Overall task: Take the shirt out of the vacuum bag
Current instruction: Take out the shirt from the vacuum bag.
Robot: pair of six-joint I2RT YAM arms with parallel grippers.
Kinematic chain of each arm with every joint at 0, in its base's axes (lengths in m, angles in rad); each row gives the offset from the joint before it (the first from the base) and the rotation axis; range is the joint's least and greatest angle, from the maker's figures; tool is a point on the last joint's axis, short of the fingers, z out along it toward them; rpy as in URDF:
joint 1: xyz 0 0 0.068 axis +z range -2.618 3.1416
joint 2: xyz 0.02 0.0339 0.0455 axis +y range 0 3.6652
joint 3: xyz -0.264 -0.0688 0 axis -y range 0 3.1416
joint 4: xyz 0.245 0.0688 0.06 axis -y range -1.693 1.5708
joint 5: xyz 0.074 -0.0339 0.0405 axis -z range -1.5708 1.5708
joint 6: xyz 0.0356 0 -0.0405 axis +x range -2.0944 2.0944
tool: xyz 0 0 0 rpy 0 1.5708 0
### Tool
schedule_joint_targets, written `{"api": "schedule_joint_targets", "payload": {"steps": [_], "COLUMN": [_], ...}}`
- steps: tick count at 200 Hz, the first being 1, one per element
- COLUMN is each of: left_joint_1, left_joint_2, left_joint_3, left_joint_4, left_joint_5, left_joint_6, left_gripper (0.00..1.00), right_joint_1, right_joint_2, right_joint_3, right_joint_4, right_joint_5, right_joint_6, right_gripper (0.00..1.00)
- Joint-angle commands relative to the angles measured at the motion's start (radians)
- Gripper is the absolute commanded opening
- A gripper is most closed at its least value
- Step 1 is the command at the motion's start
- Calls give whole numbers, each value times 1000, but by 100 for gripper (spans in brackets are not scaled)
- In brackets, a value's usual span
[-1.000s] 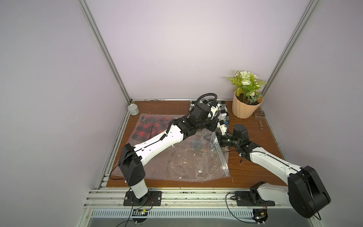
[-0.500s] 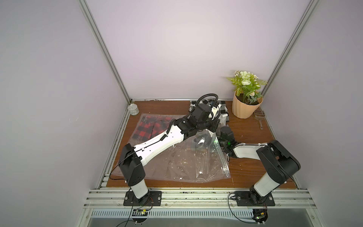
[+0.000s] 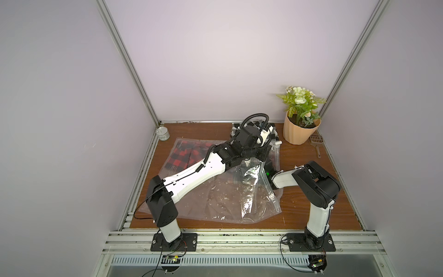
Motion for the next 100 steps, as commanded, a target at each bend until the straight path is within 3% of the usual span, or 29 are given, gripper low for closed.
{"api": "schedule_joint_targets", "payload": {"steps": [1,100], "left_joint_1": [-22,-44], "left_joint_2": [6,17], "left_joint_3": [49,65], "left_joint_4": [31,41], "left_joint_5": [22,42], "left_joint_6": [-3,-21], "left_gripper": [1,1], "right_joint_1": [19,73], "right_joint_2": [26,186], "right_joint_3": [45,216], "right_joint_4": [41,25], "right_joint_5": [16,80], "right_joint_6": [13,37], "right_gripper": [77,81]}}
